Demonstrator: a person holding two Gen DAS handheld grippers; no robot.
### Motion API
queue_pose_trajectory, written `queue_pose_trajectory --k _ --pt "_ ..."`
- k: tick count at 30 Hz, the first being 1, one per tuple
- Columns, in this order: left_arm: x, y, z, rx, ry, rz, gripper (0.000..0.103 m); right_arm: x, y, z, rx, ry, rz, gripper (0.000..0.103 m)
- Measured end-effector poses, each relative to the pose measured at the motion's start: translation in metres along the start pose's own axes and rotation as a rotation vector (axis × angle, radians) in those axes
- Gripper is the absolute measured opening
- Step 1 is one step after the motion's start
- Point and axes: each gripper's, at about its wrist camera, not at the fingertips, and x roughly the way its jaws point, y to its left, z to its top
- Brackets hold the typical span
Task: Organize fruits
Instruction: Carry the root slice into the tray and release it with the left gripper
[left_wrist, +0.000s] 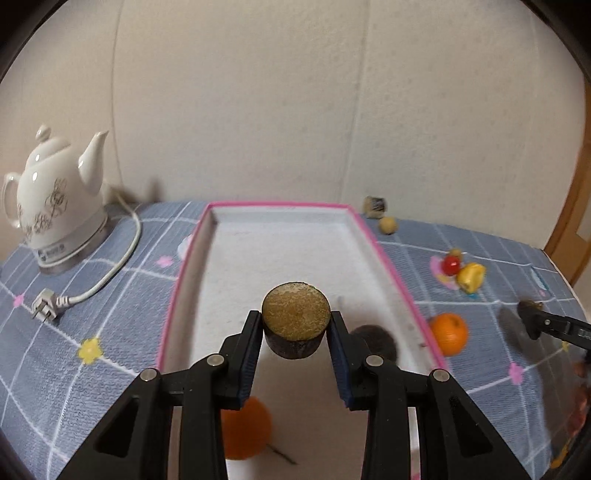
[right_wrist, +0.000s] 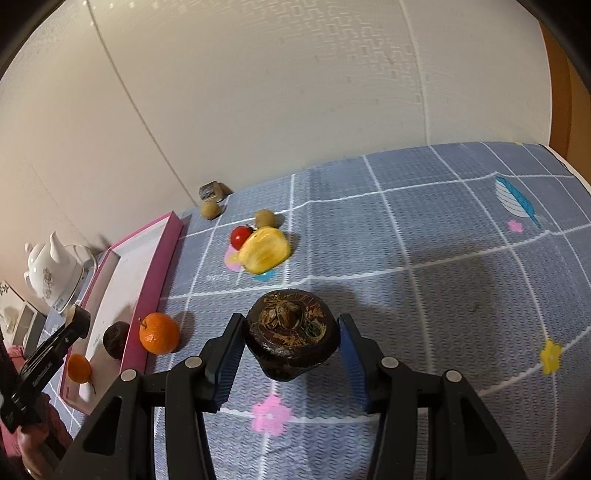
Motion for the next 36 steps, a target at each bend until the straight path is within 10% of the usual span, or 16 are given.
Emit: queue_pose_trajectory --k 18,21,31,36 --pt "0.035 0.026 0.007 -0.058 0.102 0.078 0.038 0.007 0.035 -0.003 -0.07 -0.016 0.015 0.051" --pt "0.03 0.028 0.008 -0.071 0.082 0.075 0.062 0.008 0.039 -0.003 -0.074 -0.016 0.018 0.051" --pt "0.002 0.033 -0.005 -0.09 0.038 0.061 0.073 0.005 0.054 -0.002 -0.093 -0.037 0.041 0.051" --pt "-0.014 0.021 -0.012 -0.054 0.007 0.081 0.098 0.003 0.066 -0.002 -0.109 -0.048 0.071 0.051"
